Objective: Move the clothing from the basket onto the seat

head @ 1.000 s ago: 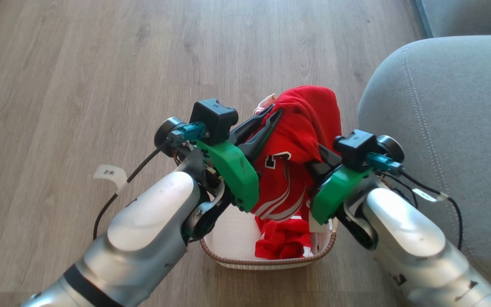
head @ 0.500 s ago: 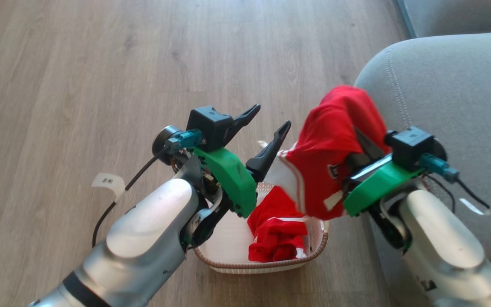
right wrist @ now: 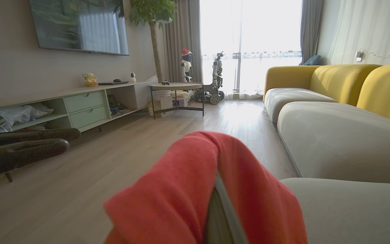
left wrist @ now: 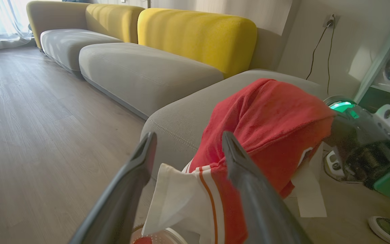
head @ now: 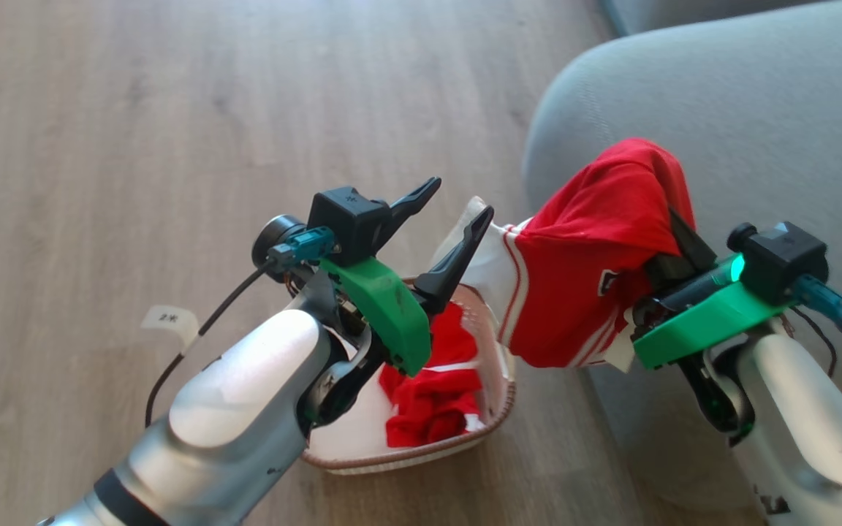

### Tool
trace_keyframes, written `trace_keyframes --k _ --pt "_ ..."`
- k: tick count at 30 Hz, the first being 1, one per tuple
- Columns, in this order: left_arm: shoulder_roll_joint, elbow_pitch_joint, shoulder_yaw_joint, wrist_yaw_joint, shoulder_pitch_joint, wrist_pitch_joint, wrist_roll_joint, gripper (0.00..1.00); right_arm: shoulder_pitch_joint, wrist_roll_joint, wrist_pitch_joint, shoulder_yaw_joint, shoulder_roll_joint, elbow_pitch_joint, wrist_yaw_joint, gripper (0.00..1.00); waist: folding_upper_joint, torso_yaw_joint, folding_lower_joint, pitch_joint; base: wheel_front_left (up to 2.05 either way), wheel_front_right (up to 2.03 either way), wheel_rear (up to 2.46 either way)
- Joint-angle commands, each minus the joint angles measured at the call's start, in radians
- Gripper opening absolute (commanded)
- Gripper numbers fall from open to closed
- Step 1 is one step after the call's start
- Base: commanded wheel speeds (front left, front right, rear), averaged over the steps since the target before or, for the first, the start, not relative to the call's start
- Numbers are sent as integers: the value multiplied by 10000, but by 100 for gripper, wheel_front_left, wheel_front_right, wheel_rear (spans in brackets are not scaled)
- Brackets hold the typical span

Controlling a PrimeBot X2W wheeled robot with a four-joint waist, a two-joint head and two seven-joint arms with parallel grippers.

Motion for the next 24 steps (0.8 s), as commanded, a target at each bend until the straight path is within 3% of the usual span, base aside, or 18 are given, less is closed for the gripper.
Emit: trace_keyframes --k 1,15,24 --pt "318 -371 393 -58 -362 -118 10 100 -4 31 -95 -71 -108 -558 71 0 0 -554 0 115 0 0 0" --pt "600 -765 162 -255 -463 -117 164 100 761 -134 -95 -702 94 -1603 71 0 0 -2759 0 459 0 0 0" --pt "656 -871 64 -269 -653 -16 245 100 1164 -246 -95 -1050 293 -2115 71 0 0 -3532 0 742 0 0 0"
